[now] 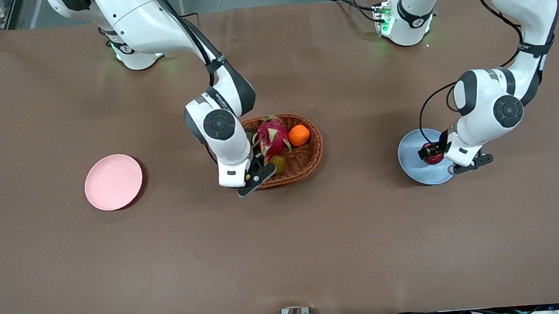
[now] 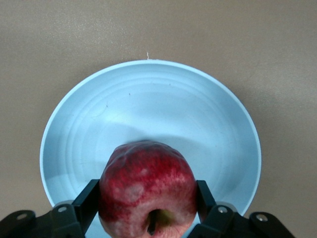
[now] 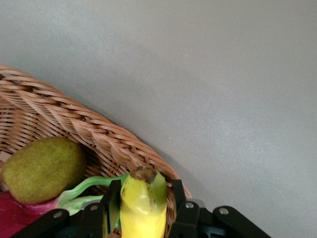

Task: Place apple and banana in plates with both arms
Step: 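Carry the red apple with the left gripper onto the blue plate, then lift the banana with the right gripper while the left gripper releases the apple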

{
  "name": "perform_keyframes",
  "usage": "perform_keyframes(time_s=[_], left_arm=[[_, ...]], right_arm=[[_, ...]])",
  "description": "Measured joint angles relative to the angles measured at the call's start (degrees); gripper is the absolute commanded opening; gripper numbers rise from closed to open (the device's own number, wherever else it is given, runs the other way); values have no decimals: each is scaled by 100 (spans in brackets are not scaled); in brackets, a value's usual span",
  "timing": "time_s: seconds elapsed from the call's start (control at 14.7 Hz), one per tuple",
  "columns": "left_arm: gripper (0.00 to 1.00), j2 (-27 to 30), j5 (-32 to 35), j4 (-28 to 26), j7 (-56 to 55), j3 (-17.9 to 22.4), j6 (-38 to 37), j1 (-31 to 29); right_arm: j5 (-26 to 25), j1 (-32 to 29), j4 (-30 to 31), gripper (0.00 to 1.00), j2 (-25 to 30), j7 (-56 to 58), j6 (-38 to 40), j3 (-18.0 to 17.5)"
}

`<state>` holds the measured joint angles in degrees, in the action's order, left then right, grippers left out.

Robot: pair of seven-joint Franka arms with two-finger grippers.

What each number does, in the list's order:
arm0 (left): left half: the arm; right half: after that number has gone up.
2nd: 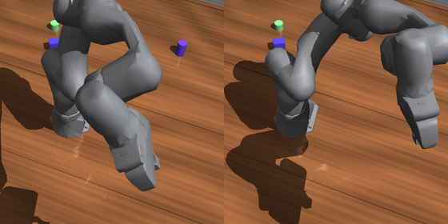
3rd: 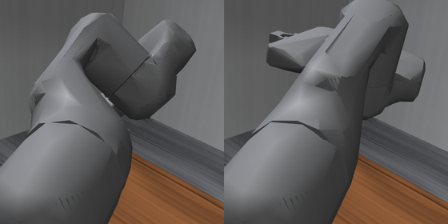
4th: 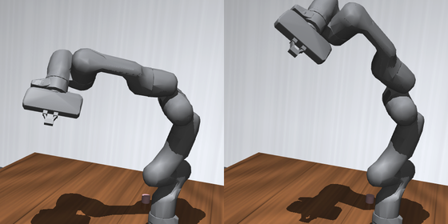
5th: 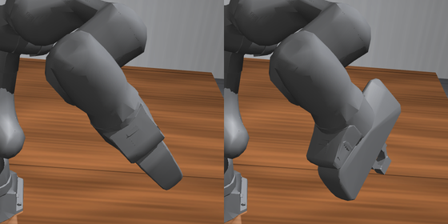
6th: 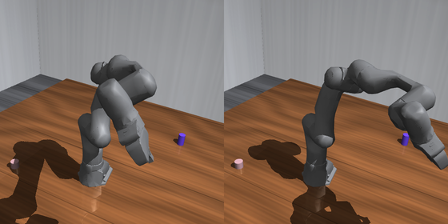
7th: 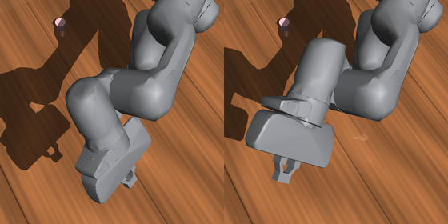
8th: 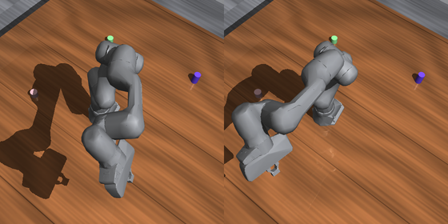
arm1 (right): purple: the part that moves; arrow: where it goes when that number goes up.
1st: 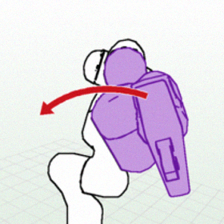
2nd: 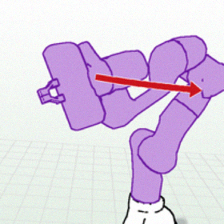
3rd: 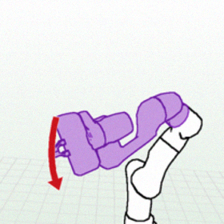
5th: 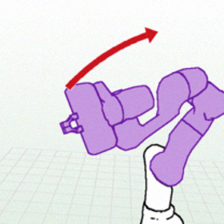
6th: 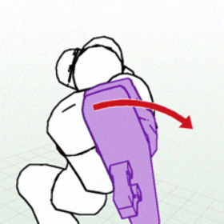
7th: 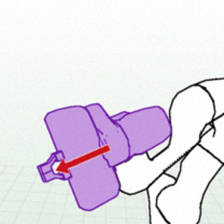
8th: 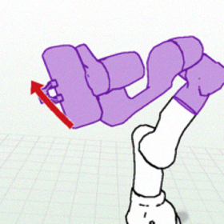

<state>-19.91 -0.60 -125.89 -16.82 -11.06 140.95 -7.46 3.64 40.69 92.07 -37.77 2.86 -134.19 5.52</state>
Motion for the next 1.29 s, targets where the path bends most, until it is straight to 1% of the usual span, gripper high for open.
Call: perform_keyframes(time_s=[0.07, 0.2, 0.54, 0.68, 0.88, 1.02, 1.15, 1.29], left_arm=[[99, 0, 0, 0, 0, -1, 1, 0], [100, -3, 0, 0, 0, -3, 4, 1], [100, -1, 0, 16, 0, -7, 17, 2], [100, 23, 0, 49, 0, -8, 19, 2], [100, 149, 0, 131, 0, -23, -6, 3], [100, 281, 0, 324, 0, -49, -373, 6], [100, 390, 0, 703, 0, -63, -1025, 8], [100, 448, 0, 1129, 0, -77, -1614, 14]], right_arm=[[-23, 0, -1, 25, -7, 0, -2, 0], [-28, 2, -12, 12, -7, -1, -4, -1], [-32, 2, -235, 5, -7, 0, 88, 7], [-33, 2, -476, 5, -5, 0, 453, 42], [-32, -45, -1067, 5, 76, -21, 1405, 170], [-29, -316, -1257, 5, 305, -46, 1913, 338], [-27, -972, -1278, 4, 527, -13, 2490, 395], [-24, -1670, -1269, 3, 599, 41, 3020, 408]])
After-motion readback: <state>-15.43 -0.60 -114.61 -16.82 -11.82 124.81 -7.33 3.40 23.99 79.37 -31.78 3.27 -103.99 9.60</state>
